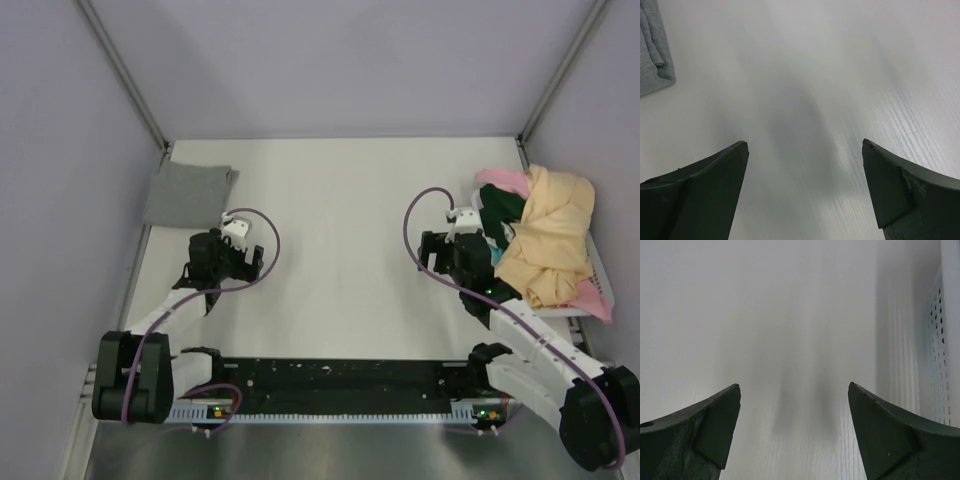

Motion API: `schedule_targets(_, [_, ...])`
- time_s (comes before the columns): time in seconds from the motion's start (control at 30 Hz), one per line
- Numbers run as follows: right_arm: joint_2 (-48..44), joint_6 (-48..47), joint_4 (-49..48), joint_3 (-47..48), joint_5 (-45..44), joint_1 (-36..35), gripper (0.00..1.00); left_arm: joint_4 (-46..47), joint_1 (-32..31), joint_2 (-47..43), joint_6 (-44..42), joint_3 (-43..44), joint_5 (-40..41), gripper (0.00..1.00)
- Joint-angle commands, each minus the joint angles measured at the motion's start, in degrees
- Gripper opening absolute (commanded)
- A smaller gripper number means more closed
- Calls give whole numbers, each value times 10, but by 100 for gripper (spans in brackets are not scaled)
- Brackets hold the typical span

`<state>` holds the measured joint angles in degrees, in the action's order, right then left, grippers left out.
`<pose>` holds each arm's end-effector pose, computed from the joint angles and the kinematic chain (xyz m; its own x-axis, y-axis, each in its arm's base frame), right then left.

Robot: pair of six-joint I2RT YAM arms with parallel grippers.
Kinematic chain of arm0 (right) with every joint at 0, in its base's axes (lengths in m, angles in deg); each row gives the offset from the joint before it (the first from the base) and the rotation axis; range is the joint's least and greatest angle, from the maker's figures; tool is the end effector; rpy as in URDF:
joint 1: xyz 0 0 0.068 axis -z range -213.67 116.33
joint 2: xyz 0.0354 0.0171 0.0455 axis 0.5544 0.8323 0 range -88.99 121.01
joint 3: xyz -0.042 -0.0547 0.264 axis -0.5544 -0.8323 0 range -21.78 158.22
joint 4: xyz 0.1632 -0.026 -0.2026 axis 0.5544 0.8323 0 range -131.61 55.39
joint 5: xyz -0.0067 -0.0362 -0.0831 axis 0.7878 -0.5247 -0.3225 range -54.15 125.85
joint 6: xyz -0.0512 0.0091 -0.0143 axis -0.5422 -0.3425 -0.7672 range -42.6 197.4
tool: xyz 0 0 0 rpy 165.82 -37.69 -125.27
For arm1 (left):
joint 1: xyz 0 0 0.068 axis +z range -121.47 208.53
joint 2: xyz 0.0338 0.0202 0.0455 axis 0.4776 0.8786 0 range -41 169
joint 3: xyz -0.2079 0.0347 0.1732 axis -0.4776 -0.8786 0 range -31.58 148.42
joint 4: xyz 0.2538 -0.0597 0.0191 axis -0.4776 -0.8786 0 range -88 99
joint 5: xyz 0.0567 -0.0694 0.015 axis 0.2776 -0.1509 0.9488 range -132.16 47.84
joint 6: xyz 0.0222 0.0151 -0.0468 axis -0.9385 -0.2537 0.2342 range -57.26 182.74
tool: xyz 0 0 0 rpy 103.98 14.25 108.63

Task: Fold and stack the t-shirts
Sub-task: Grab crumpled tshirt from bin with the right arm

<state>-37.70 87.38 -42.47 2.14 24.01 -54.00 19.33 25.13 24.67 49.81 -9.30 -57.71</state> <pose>0.1877 0.0618 0.2117 -0.4413 0.0174 -0.8972 -0.0929 0.9936 0.0649 0.2203 -0.0228 0.1702 -0.4677 0.2436 -0.8497 0.3961 0.9171 0.0449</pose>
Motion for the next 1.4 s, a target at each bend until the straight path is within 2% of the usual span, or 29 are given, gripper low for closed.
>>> schedule_targets(0.0, [0,-7,-24,4,-9,7,87,21,2,-5,9,12,-4,99])
schedule_targets(0.17, [-2,-4,-35,-1,-31,7,88,12,3,-8,-10,13,-18,99])
schedule_targets(0.2, [-7,13,-46,-5,-51,7,90,9,3,-9,-15,14,-19,99])
schedule_targets(0.23, [-13,33,-63,-11,-77,8,99,3,2,-12,-20,20,-18,99])
schedule_targets(0.27, [-18,42,-77,-14,-77,8,99,-12,3,-13,-41,30,-19,99])
schedule_targets(0.33, [-33,35,-71,8,-26,7,99,-70,5,-16,-57,73,-5,99])
schedule_targets(0.43, [-51,27,-51,59,29,7,99,-179,5,-7,-118,153,-43,99])
schedule_targets(0.5, [-51,16,-13,106,43,8,99,-228,5,-3,-138,195,-82,99])
schedule_targets(0.57, [-27,12,69,193,7,23,99,-282,5,5,-166,244,-110,99])
schedule_targets(0.6, [-5,21,114,229,-25,37,96,-315,5,8,-168,260,-115,99])
schedule_targets(0.67, [39,49,198,300,-94,86,76,-354,5,14,-168,287,-121,99])
schedule_targets(0.7, [56,72,229,319,-103,128,69,-364,5,14,-170,290,-122,99])
schedule_targets(0.73, [70,100,244,331,-81,180,67,-365,5,11,-171,287,-122,99])
schedule_targets(0.8, [80,150,235,330,-9,282,64,-361,5,3,-174,273,-125,99])
schedule_targets(0.87, [100,180,219,324,3,348,64,-355,5,-2,-177,261,-124,99])
schedule_targets(1.0, [179,182,209,335,-6,402,69,-361,5,7,-179,259,-122,99])
schedule_targets(1.1, [239,191,211,341,5,430,67,-373,6,14,-184,262,-135,99])
schedule_targets(1.17, [274,201,211,339,15,449,58,-379,6,13,-187,262,-142,99])
schedule_targets(1.2, [285,203,211,337,19,455,49,-380,6,12,-188,261,-143,99])
schedule_targets(1.27, [300,202,208,330,29,467,26,-379,6,10,-188,261,-142,99])
schedule_targets(1.3, [299,199,202,326,30,470,10,-379,6,10,-189,261,-142,99])
schedule_targets(1.33, [294,197,199,321,25,471,0,-380,6,10,-189,262,-142,99])
schedule_targets(1.37, [287,194,197,318,16,471,0,-381,6,11,-189,263,-142,99])
